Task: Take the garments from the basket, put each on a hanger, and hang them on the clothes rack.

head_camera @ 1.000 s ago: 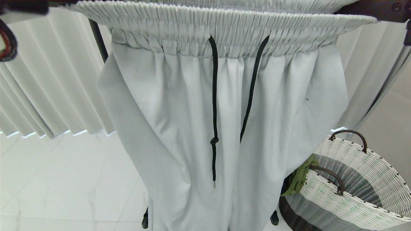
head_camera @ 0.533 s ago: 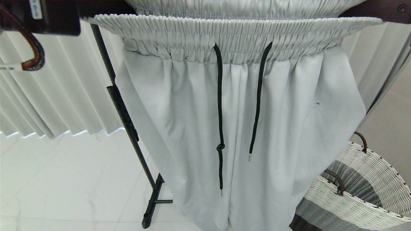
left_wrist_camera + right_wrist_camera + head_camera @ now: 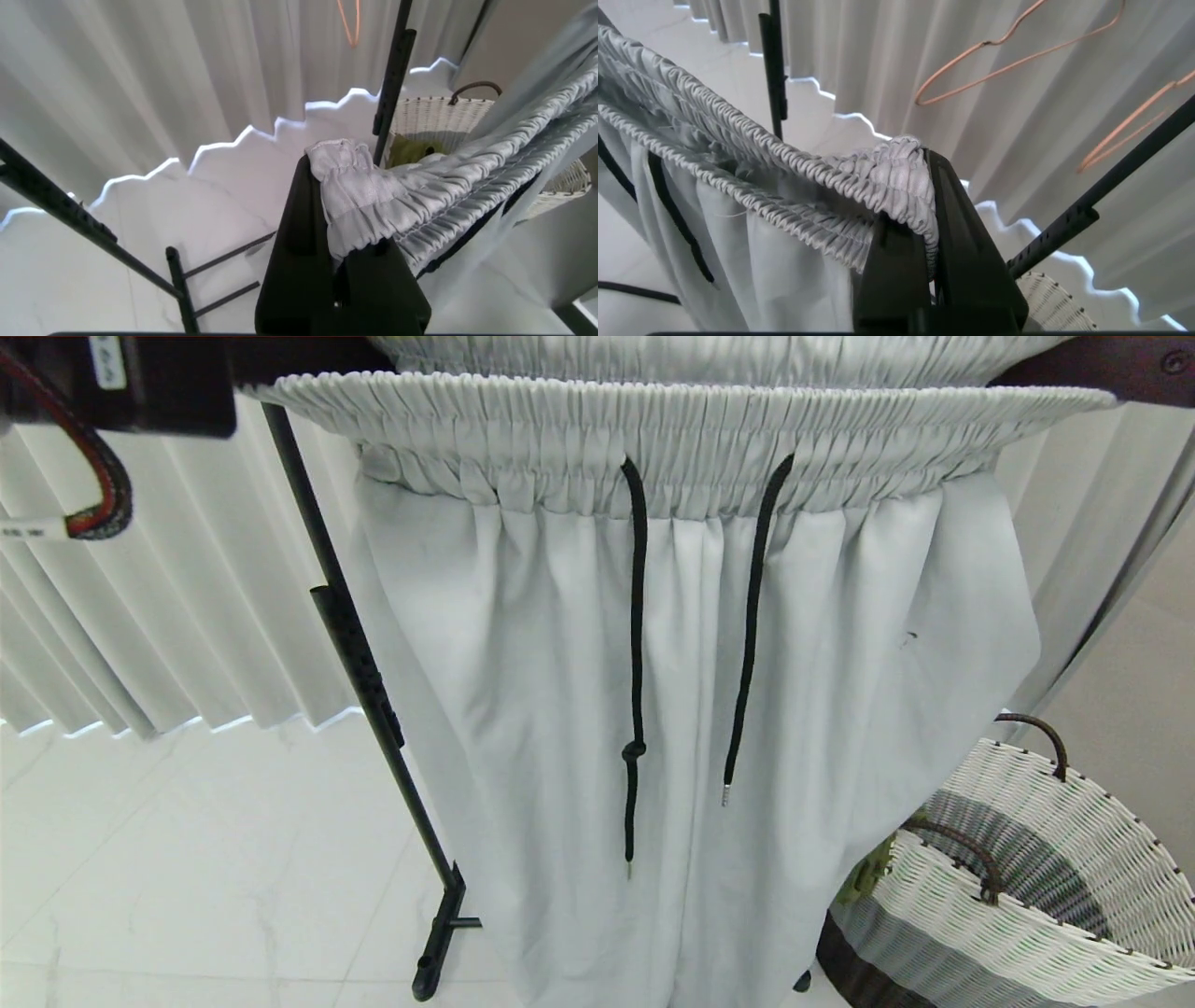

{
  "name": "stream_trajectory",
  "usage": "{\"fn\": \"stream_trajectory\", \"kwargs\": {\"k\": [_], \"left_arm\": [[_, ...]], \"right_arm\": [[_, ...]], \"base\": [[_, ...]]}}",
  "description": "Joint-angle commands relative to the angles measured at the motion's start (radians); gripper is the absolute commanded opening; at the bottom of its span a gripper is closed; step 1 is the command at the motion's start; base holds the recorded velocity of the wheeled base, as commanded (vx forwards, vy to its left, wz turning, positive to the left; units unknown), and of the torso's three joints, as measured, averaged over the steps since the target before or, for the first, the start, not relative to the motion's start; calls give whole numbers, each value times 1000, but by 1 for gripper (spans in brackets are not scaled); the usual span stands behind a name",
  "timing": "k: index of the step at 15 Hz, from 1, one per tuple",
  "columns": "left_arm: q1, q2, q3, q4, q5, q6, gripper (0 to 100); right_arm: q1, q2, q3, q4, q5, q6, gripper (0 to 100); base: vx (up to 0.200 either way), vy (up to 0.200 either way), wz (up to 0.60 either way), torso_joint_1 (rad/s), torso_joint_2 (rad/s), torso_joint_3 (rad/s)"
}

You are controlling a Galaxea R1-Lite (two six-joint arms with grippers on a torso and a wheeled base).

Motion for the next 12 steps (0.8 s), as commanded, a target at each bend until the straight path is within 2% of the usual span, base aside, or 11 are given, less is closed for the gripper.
{"fn": "stream_trajectory", "kwargs": {"k": [1,6,7,9,11,12], "left_arm": [[2,0,0,0,0,6,0],[109,2,-3,-15,0,40,0],[141,2,-3,-21,0,40,0],[164,3,-3,-23,0,40,0],[166,-5,3,-21,-1,58,0],[167,-15,11,-21,-1,107,0]], "right_arm": [[1,-3,4,3,-3,0,100],[8,-76,79,-5,23,3,100],[8,-102,96,-5,84,5,100],[5,-122,109,-5,115,5,100],[-33,-125,114,19,92,8,100],[-105,-113,112,85,28,5,100]], "base": [[0,0,0,0,0,0],[0,0,0,0,0,0],[0,0,0,0,0,0],[0,0,0,0,0,0],[0,0,0,0,0,0],[0,0,0,0,0,0]]}}
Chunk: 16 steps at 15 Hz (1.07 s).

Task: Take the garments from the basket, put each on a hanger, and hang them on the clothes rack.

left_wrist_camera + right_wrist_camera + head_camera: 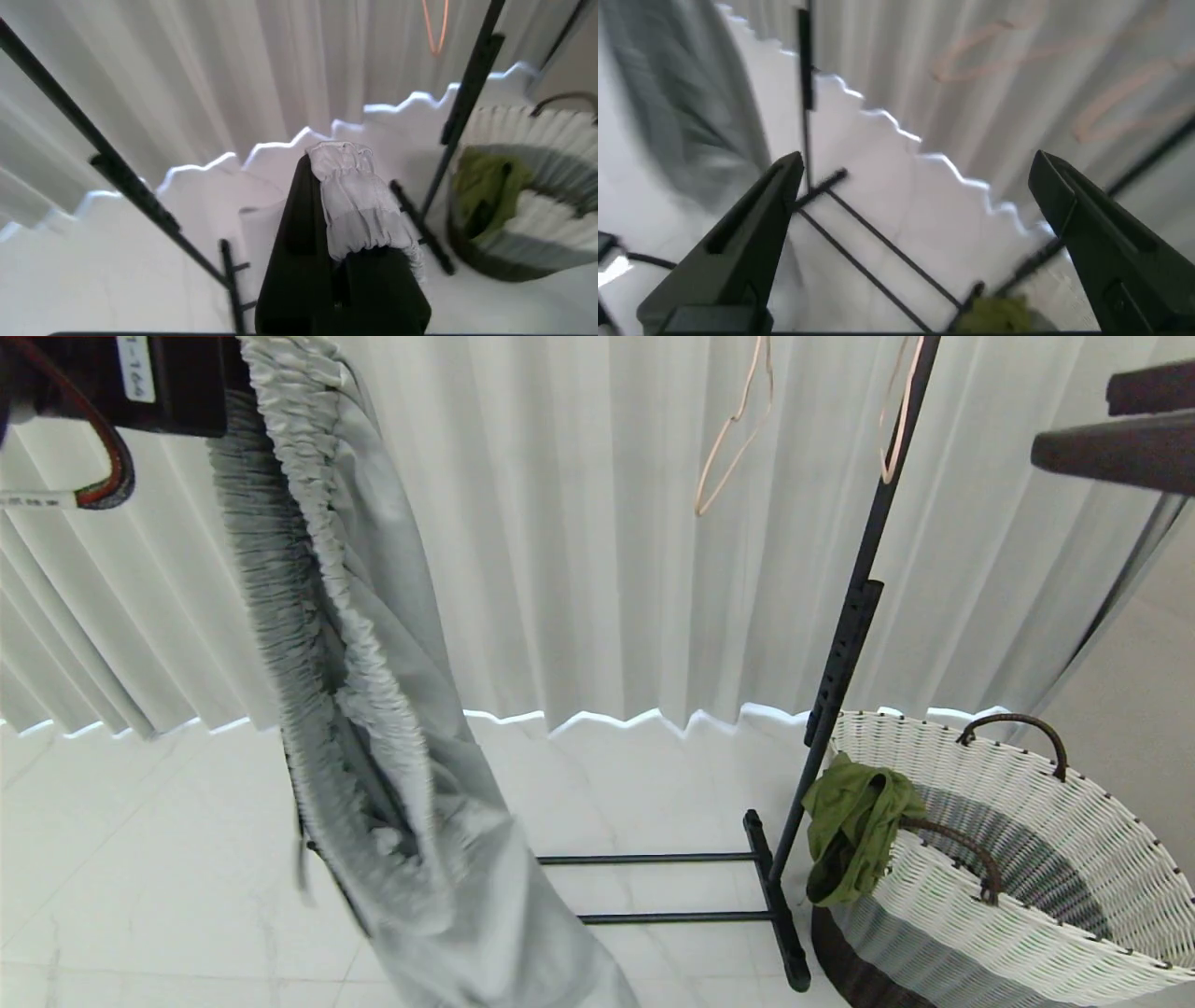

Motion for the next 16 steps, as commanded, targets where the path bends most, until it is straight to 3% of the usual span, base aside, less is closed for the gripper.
{"fn": "stream_trajectory", "kwargs": {"k": [1,3,7,10,16], "left_arm": [[13,-19,10,-2,-7,53,0],[29,-21,12,-2,-6,113,0],[29,-21,9,-2,-7,129,0],[29,-21,9,-2,-7,129,0],[29,-19,10,-2,-7,129,0]], "right_arm": [[-119,18,-1,103,-126,-8,100],[-204,38,7,126,-251,-8,100],[-374,21,54,124,-274,-83,100],[-406,19,54,124,-274,-86,100],[-409,24,56,124,-277,-88,100]], "base": [[0,0,0,0,0,0],[0,0,0,0,0,0],[0,0,0,0,0,0],[0,0,0,0,0,0],[0,200,0,5,3,2]]}}
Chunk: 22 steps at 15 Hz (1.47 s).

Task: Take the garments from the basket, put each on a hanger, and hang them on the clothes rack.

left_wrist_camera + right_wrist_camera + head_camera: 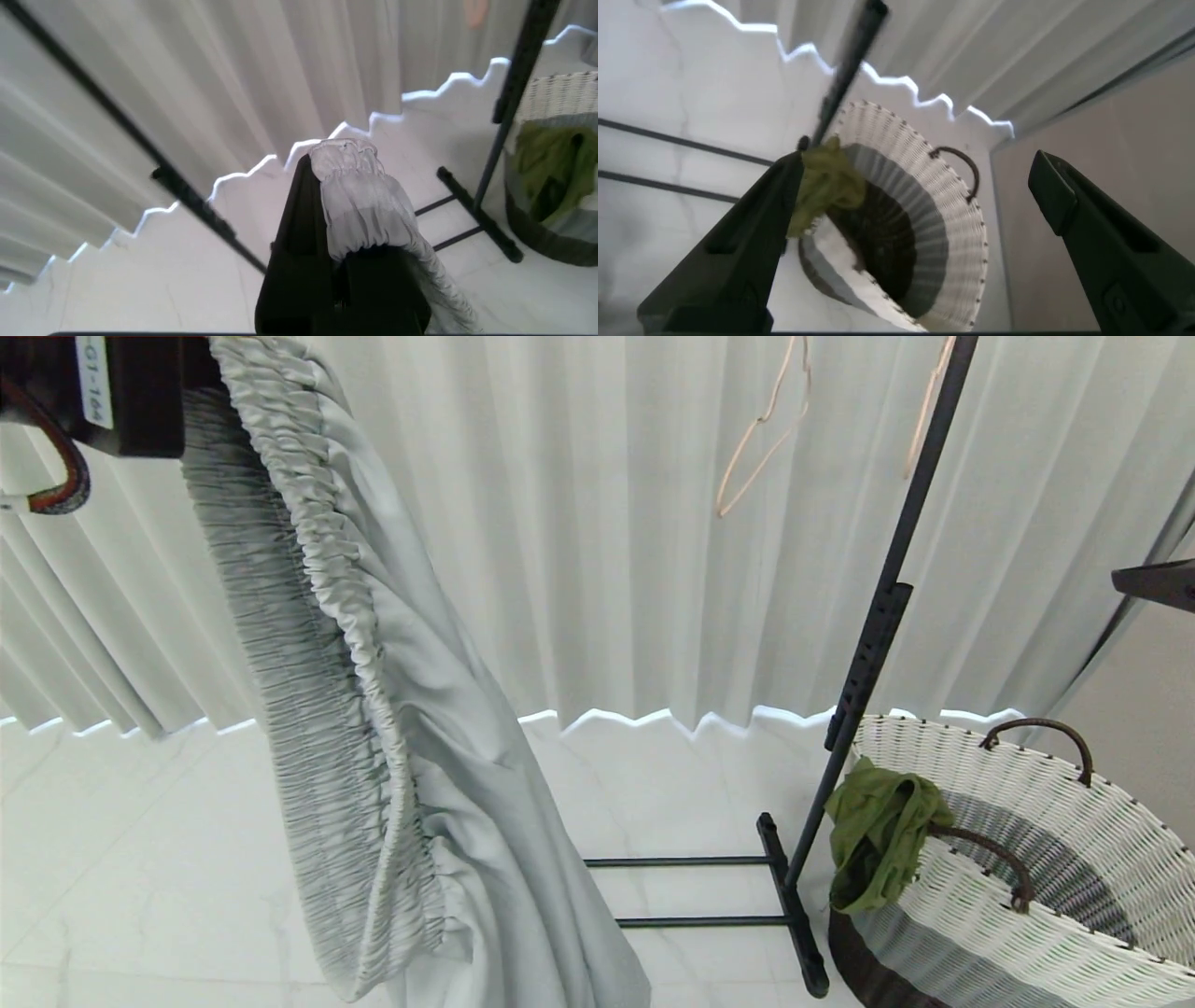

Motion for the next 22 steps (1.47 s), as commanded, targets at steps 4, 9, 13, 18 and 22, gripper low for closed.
{"fn": "stream_trajectory", "kwargs": {"k": [4,9,13,18,22], "left_arm": [[-1,5,4,0,0,-2,0],[-1,1,21,0,0,4,0],[-1,-2,25,1,0,6,0],[-2,-10,25,1,0,6,0],[-2,-9,30,0,0,26,0]], "right_arm": [[-1,4,3,0,-30,-7,100],[-12,-3,32,-20,-31,-11,100],[-15,-3,32,-48,-30,-11,100],[-15,-5,32,-49,-30,-7,100],[-23,-8,40,-74,-30,-4,100]], "base": [[0,0,0,0,0,0],[0,0,0,0,0,0],[0,0,0,0,0,0],[0,0,0,14,-99,-94],[0,0,0,78,-359,-333]]}}
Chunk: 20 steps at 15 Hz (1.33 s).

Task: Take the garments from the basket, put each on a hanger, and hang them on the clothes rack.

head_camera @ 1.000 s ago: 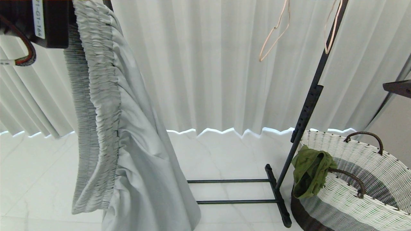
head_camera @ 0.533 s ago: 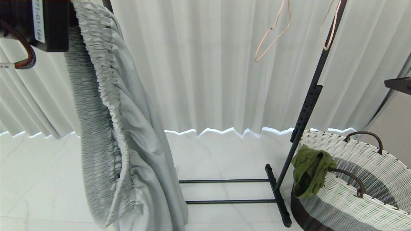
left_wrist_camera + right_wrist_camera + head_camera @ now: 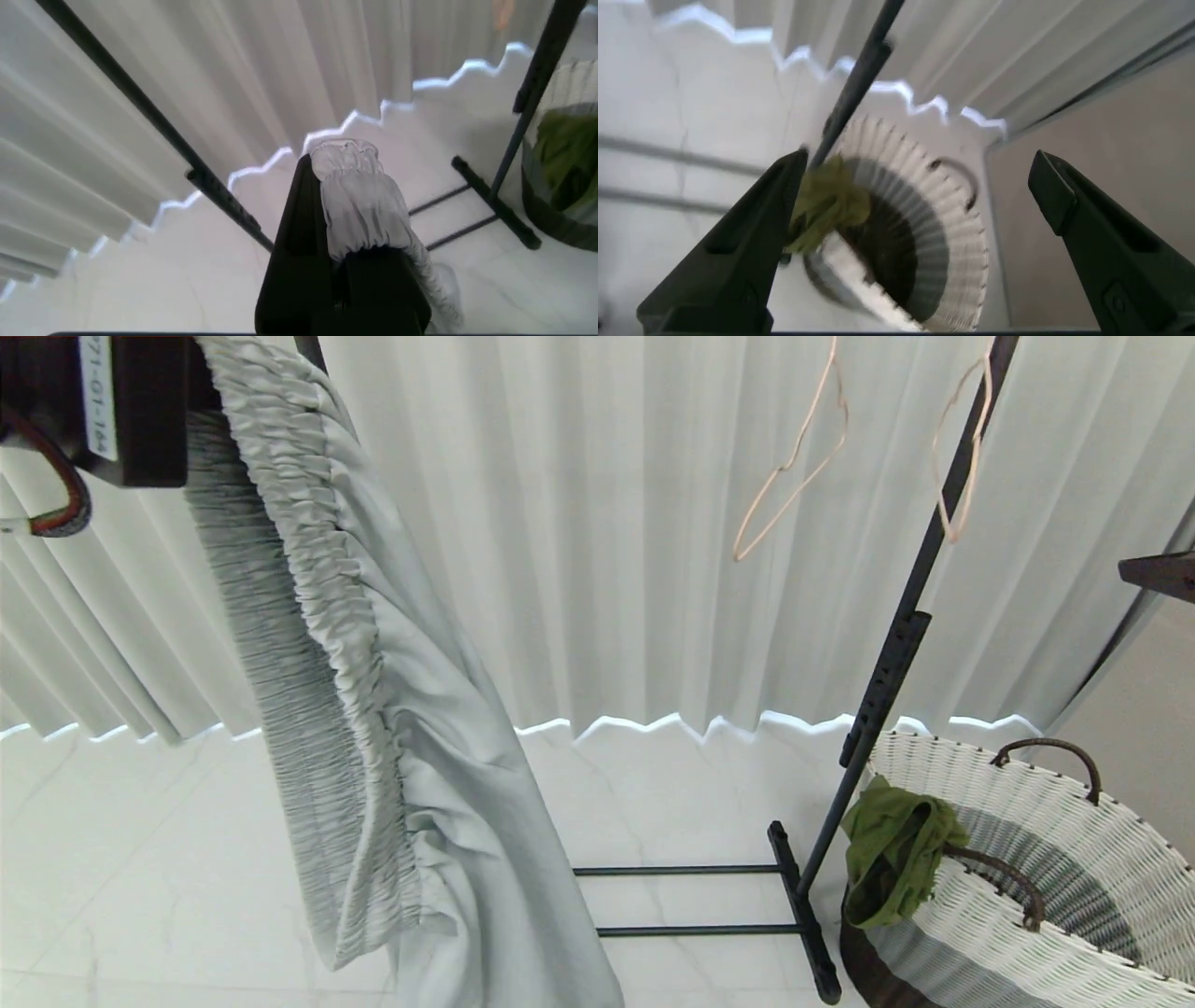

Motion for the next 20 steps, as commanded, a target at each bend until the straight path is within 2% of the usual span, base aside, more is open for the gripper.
{"fn": "stream_trajectory", "kwargs": {"k": [1,4,12,17,20], "left_arm": [[1,-1,5,1,0,2,0],[2,0,17,0,2,2,0],[1,0,34,0,2,1,0],[2,3,43,0,3,-6,0],[1,2,63,0,3,-9,0]], "right_arm": [[-4,-2,11,-9,0,-3,100],[-22,-2,35,-46,0,-3,100],[-70,-2,43,-49,1,-9,100],[-70,-40,153,-108,14,-7,100],[-70,-59,201,-141,63,-3,100]], "base": [[0,0,0,100,-559,-315],[0,0,0,137,-479,-320],[0,0,0,176,-480,-308],[0,0,0,195,-467,-272],[67,0,0,53,-108,-71]]}}
